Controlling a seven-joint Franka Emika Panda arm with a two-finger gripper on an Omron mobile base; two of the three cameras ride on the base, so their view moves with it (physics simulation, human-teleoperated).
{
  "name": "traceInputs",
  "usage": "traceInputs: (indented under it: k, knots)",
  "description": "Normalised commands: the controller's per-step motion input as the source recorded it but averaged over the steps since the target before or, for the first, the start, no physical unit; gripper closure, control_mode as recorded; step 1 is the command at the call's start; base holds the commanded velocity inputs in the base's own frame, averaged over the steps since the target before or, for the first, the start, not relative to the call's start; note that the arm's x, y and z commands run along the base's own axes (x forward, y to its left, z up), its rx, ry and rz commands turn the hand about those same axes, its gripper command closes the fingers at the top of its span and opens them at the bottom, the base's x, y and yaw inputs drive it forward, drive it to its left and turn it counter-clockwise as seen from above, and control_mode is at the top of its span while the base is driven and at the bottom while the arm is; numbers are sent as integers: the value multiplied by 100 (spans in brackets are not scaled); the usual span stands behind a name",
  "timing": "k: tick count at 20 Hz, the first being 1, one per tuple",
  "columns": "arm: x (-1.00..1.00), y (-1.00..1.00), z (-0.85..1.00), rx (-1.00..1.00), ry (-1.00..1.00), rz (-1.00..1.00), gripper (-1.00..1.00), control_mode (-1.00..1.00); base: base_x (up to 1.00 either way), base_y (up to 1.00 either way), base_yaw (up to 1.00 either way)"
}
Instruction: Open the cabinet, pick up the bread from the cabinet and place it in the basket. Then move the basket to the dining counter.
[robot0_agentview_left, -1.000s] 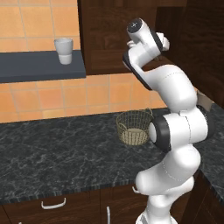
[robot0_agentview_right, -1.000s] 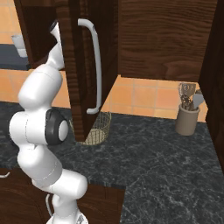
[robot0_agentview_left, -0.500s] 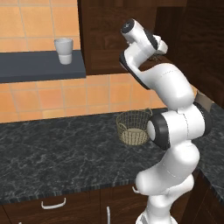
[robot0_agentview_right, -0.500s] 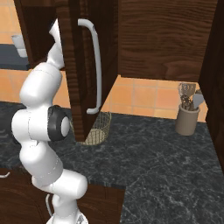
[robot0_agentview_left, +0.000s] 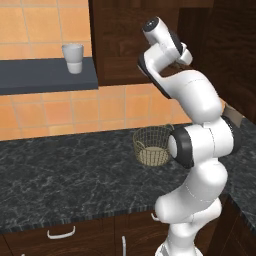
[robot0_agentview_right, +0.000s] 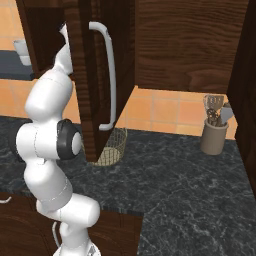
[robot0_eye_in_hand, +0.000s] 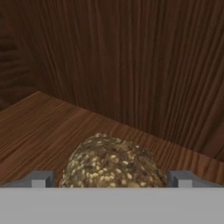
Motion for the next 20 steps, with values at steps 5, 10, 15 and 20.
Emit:
traceInputs:
  k: [5, 10, 15, 20]
  knots:
    - [2, 2, -36, 8, -1, 0, 100, -100, 0, 0, 0]
    - [2, 4, -18, 2, 0, 0, 100, -100, 0, 0, 0]
    - [0, 33, -3, 0, 0, 0, 100, -100, 0, 0, 0]
    - [-8, 46, 0, 0, -3, 3, 100, -100, 0, 0, 0]
